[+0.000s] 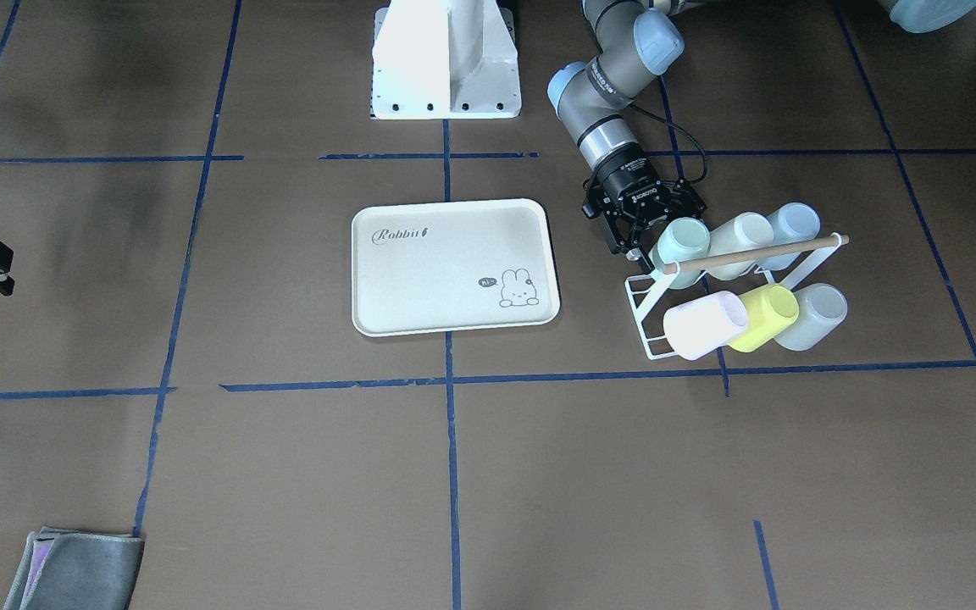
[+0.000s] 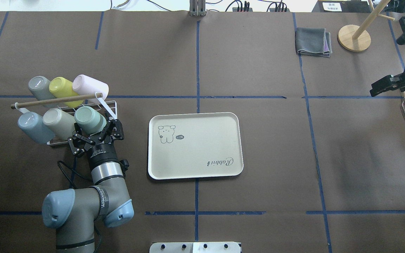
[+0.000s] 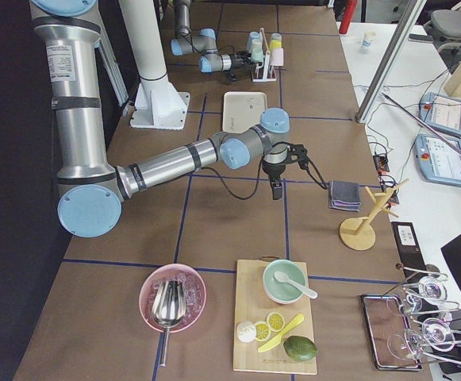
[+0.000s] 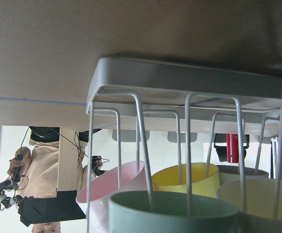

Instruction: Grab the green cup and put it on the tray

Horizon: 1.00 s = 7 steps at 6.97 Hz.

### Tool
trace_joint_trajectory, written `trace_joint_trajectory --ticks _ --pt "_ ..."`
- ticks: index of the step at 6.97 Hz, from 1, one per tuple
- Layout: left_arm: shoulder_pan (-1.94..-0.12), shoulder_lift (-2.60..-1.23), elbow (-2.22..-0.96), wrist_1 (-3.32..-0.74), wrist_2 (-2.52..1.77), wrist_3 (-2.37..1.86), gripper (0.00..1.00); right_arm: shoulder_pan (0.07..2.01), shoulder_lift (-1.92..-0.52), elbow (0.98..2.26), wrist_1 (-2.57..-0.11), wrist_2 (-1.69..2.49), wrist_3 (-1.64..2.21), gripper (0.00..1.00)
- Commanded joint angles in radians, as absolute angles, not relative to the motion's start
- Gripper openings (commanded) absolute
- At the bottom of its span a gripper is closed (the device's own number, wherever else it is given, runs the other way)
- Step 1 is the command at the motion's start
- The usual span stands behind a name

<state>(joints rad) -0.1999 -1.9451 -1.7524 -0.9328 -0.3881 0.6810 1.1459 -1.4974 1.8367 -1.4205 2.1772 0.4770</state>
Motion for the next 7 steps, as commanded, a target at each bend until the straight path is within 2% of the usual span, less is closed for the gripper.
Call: trace_joint_trajectory --ticks 1,3,4,5,6,7 --pt "-0.209 -1.945 -1.762 -0.934 -0.388 0.68 0.93 1.144 -1.496 1.832 -1.42 2.177 0.477 1.0" --pt "-0.21 -1.956 -1.772 -0.942 -0.388 0.661 0.85 1.144 -1.494 1.832 -1.42 2.177 0.477 1.0" --pt "-0.21 -1.956 -1.773 -0.946 -0.388 0.643 0.73 1.144 -1.494 1.832 -1.42 2.175 0.48 1.0" --pt "-0.21 -1.954 -1.773 -0.945 -0.388 0.637 0.71 1.143 -1.494 1.832 -1.42 2.175 0.485 1.0" --pt "-0.21 -1.951 -1.773 -0.945 -0.385 0.637 0.6 1.143 -1.494 1.832 -1.42 2.175 0.485 1.0" --pt "-0.21 -1.954 -1.773 -0.945 -0.382 0.638 0.43 1.143 -1.494 1.832 -1.42 2.175 0.486 1.0"
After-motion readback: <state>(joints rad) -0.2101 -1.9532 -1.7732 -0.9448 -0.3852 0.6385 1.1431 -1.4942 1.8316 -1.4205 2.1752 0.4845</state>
